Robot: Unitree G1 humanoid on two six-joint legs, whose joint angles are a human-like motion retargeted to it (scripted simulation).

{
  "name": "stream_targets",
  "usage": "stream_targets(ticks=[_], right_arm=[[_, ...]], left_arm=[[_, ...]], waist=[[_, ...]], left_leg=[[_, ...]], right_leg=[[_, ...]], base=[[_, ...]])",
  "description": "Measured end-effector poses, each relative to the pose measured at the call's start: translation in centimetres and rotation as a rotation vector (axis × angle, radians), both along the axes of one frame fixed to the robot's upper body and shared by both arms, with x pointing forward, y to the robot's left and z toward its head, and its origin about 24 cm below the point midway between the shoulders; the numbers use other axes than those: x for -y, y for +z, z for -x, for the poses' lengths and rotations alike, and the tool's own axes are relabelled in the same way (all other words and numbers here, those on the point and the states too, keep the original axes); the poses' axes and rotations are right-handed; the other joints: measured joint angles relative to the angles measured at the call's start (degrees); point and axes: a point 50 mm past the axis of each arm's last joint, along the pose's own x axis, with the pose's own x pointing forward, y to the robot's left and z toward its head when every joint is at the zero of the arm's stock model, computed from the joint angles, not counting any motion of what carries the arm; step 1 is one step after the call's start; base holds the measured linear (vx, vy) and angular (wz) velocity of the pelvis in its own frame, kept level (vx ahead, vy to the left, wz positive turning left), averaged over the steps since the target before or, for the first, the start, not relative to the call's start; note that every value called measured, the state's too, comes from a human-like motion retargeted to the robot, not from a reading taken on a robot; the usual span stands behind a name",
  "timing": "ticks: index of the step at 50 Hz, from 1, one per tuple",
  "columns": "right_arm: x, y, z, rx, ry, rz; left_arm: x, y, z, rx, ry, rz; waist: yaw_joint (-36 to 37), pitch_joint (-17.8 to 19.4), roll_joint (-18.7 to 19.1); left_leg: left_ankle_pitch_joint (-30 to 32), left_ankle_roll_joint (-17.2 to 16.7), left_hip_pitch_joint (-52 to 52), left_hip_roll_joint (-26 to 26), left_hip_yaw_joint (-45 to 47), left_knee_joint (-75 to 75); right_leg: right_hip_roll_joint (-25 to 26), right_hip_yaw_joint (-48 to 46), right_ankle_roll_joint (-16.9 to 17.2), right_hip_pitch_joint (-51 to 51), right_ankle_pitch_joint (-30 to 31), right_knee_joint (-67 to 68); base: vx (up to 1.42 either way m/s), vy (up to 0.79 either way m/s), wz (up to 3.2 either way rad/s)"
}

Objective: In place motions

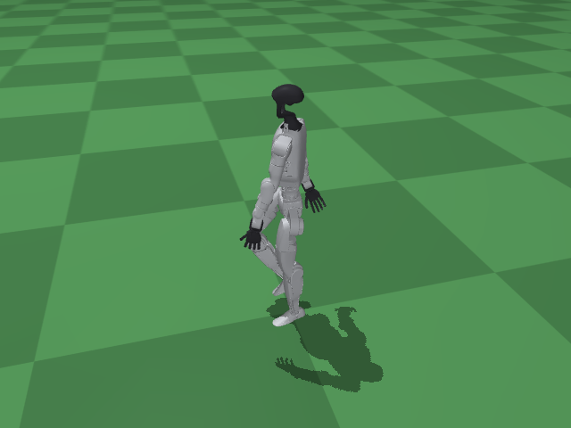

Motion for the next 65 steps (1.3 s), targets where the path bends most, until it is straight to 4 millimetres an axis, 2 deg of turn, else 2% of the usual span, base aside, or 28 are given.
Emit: stream_targets(ticks=[3,5,7,8,10,12,15,17,21,23,26,29,33,36,37,38,40,42,43,44,45,48,50,53,55,59,62,65], right_arm=[[-0.6,-0.3,-1.1,0.037,0.004,-0.021],[-0.9,-0.5,-2.4,0.07,0.029,-0.025],[-1.3,-0.7,-3.8,0.104,0.091,-0.01],[-1.4,-0.8,-4.7,0.124,0.127,-0.005],[-1.9,-0.9,-7.7,0.19,0.173,-0.012],[-2.4,-0.7,-11.6,0.301,0.214,-0.045],[-2.8,0.5,-17.8,0.452,0.343,-0.116],[-3.3,1.0,-19.9,0.518,0.415,-0.126],[-4.0,1.0,-20.2,0.589,0.438,-0.119],[-4.2,1.1,-20.4,0.609,0.413,-0.138],[-4.6,1.0,-20.2,0.583,0.377,-0.177],[-4.8,0.4,-18.5,0.526,0.35,-0.198],[-4.5,-0.6,-14.5,0.425,0.32,-0.191],[-3.6,-1.1,-10.9,0.324,0.293,-0.166],[-3.2,-1.1,-9.6,0.285,0.283,-0.156],[-2.7,-1.2,-8.3,0.244,0.271,-0.146],[-1.5,-1.0,-6.0,0.156,0.263,-0.117],[-0.7,-0.7,-4.1,0.087,0.215,-0.075],[-0.7,-0.6,-3.8,0.071,0.181,-0.047],[-0.5,-0.5,-3.6,0.069,0.139,-0.021],[-0.4,-0.5,-3.5,0.074,0.092,0.006],[0.0,-0.3,-3.9,0.087,-0.01,0.003],[-0.2,-0.3,-3.4,0.056,-0.012,-0.009],[-0.2,-0.1,-1.4,0.009,0.02,-0.005],[-0.1,0.0,-0.4,-0.001,0.013,0.001],[-0.5,-0.2,-0.9,0.02,0.013,-0.014],[-0.5,-0.2,-0.9,0.027,0.019,-0.011],[-0.6,-0.3,-1.7,0.041,0.039,-0.012]], left_arm=[[1.8,-1.3,3.9,-0.091,0.024,0.035],[2.8,-2.0,7.1,-0.15,0.059,0.041],[3.6,-2.4,11.1,-0.225,0.133,0.024],[3.8,-2.4,12.9,-0.273,0.175,0.013],[4.4,-2.2,15.4,-0.361,0.24,-0.006],[4.8,-2.0,16.7,-0.425,0.33,-0.032],[4.9,-1.7,18.6,-0.467,0.467,0.023],[5.8,-1.3,20.2,-0.535,0.466,0.127],[6.4,-0.1,24.6,-0.651,0.42,0.226],[6.4,0.2,25.5,-0.669,0.402,0.241],[6.6,0.1,25.2,-0.666,0.398,0.231],[6.9,-0.2,24.6,-0.648,0.41,0.237],[7.2,-0.6,23.5,-0.598,0.418,0.228],[6.4,-1.2,21.7,-0.547,0.392,0.191],[6.1,-1.3,21.1,-0.53,0.379,0.174],[5.7,-1.4,20.5,-0.515,0.363,0.155],[4.9,-1.6,19.3,-0.49,0.346,0.124],[4.3,-1.7,17.1,-0.464,0.313,0.117],[3.9,-1.8,15.2,-0.434,0.299,0.114],[3.4,-1.9,13.3,-0.392,0.281,0.101],[2.7,-1.8,11.2,-0.344,0.262,0.083],[-0.2,-0.7,4.7,-0.178,0.169,0.037],[-1.6,0.0,2.2,-0.109,0.126,-0.006],[-2.2,0.3,1.1,-0.042,0.097,-0.077],[-1.8,0.4,0.2,0.008,0.071,-0.09],[-0.6,0.3,-0.6,0.052,0.053,-0.03],[0.9,-0.6,1.4,-0.008,0.059,0.02],[2.3,-1.6,5.1,-0.116,0.081,0.053]], waist=[[-0.3,-0.4,-0.8],[-1.4,-0.8,-1.6],[0.0,-2.2,-2.8],[1.2,-3.8,-3.6],[2.4,-5.1,-4.4],[6.1,-1.4,-5.2],[6.9,4.3,-7.4],[8.5,5.0,-8.4],[11.5,2.8,-10.2],[12.9,2.9,-11.1],[13.7,5.0,-11.1],[12.8,4.1,-10.0],[11.0,-0.4,-8.3],[9.5,-1.6,-5.3],[9.1,-1.8,-4.1],[9.1,-1.7,-3.2],[16.3,-3.7,-2.1],[10.4,-5.9,0.6],[6.0,-4.9,2.3],[4.2,-3.1,2.2],[3.6,-0.9,1.1],[2.8,4.2,0.5],[-0.6,5.2,1.4],[-2.3,1.3,3.6],[-1.3,-0.6,4.5],[0.3,1.2,1.5],[2.0,-0.3,0.7],[3.0,-1.8,-1.1]], left_leg=[[-1.9,-0.6,1.7,-0.2,-1.7,1.8],[-3.7,-0.4,1.3,-0.9,-4.4,5.2],[-2.6,-0.7,-0.4,-1.4,-4.0,11.9],[1.0,-0.9,-2.8,-1.6,-2.0,16.7],[12.6,-2.4,-13.8,0.8,-2.6,32.9],[18.6,-1.1,-24.1,1.7,-6.6,47.7],[10.3,2.5,-35.5,7.5,-4.4,66.9],[8.2,5.0,-42.8,8.7,-2.7,74.8],[5.2,4.9,-53.4,6.9,-3.1,84.6],[4.8,4.6,-55.0,6.5,-2.7,86.1],[5.4,4.3,-50.9,6.1,-3.5,83.7],[6.0,3.6,-43.4,4.9,-5.2,76.9],[7.7,-0.3,-29.1,-1.6,-9.1,58.7],[11.1,-0.9,-13.5,-4.5,-10.1,37.2],[9.8,-0.8,-8.0,-4.6,-9.5,29.1],[2.5,-1.0,-3.1,-4.6,-8.5,22.0],[-9.2,0.1,5.9,-0.6,12.6,11.6],[-7.8,0.7,2.1,-0.7,4.0,7.8],[-6.7,0.8,-1.0,0.3,-2.4,8.4],[-5.9,0.9,-1.6,0.2,-5.0,8.2],[-5.1,1.0,-0.8,-0.3,-5.7,7.6],[-3.7,1.0,0.1,1.1,-5.2,6.3],[-2.9,1.1,-1.1,2.2,-7.8,5.9],[-1.6,0.9,-4.2,3.5,-7.7,4.4],[-1.3,0.7,-4.9,4.2,-6.2,3.6],[-1.0,0.7,-1.5,2.3,-5.1,2.5],[-1.3,0.4,-0.3,1.1,-3.9,2.0],[-2.8,-0.4,1.4,-0.7,-2.6,2.6]], right_leg=[[3.3,0.4,0.8,15.2,3.7,-23.4],[3.8,-2.4,1.3,25.7,-3.3,-39.1],[1.4,-9.0,-2.9,31.7,-9.5,-49.6],[0.1,-8.1,-3.1,32.0,-9.1,-52.7],[-1.5,-7.4,-2.4,29.9,-7.2,-55.1],[-2.1,-7.3,-2.4,30.6,-5.6,-56.0],[-1.1,-8.9,-5.0,32.8,-4.8,-57.2],[-2.3,-8.0,-5.3,32.0,-5.1,-55.7],[-4.0,-8.2,-6.8,30.5,-5.1,-54.0],[-4.8,-8.1,-7.4,30.1,-5.4,-52.9],[-4.9,-7.9,-7.4,31.6,-5.7,-52.5],[-4.4,-8.6,-6.9,32.2,-5.7,-53.3],[-4.1,-8.4,-5.4,31.7,-6.0,-54.5],[-2.1,-8.2,-4.7,31.4,-9.1,-50.9],[-0.9,-7.8,-4.6,31.2,-10.1,-49.3],[0.2,-7.3,-4.6,31.0,-11.0,-47.1],[2.3,1.5,-3.4,29.3,-10.9,-40.9],[1.4,-3.1,-0.7,21.2,-0.5,-29.7],[-1.4,-7.6,0.5,14.4,3.9,-19.1],[-1.7,-7.0,0.7,9.6,5.6,-11.2],[-0.9,-4.0,0.4,5.7,6.1,-4.7],[-4.1,-4.1,-1.5,-3.5,0.0,12.8],[-4.6,-5.8,-1.7,-9.4,-1.9,20.1],[-2.9,-5.0,0.1,-17.7,-3.0,24.8],[-3.2,-5.5,-0.4,-19.0,-3.1,24.6],[-3.1,-3.3,-0.7,-9.8,-2.2,15.2],[-0.1,-1.3,-0.3,0.6,-0.2,-0.1],[1.3,-0.7,-0.4,13.1,2.2,-18.1]], base=[[0.19,-0.07,0.48],[0.13,-0.15,0.66],[0.11,-0.13,-0.35],[-0.04,-0.09,-0.36],[-0.3,-0.07,0.23],[-0.45,-0.03,0.05],[-0.32,-0.01,0.02],[-0.05,-0.01,-0.33],[0.18,-0.04,-0.3],[0.05,0.0,-0.3],[-0.04,0.01,-0.08],[0.05,0.02,0.12],[0.14,0.03,0.02],[0.2,0.02,-0.03],[0.25,0.01,-0.25],[0.26,0.06,-1.33],[0.21,0.1,-2.45],[-0.06,0.06,1.07],[-0.29,0.1,2.29],[-0.38,0.14,1.69],[-0.37,0.16,0.38],[-0.36,0.11,0.13],[-0.16,-0.01,0.73],[0.09,-0.07,0.19],[0.11,-0.05,-0.06],[-0.02,0.0,-0.17],[0.09,-0.03,-0.31],[0.15,-0.09,-0.01]])
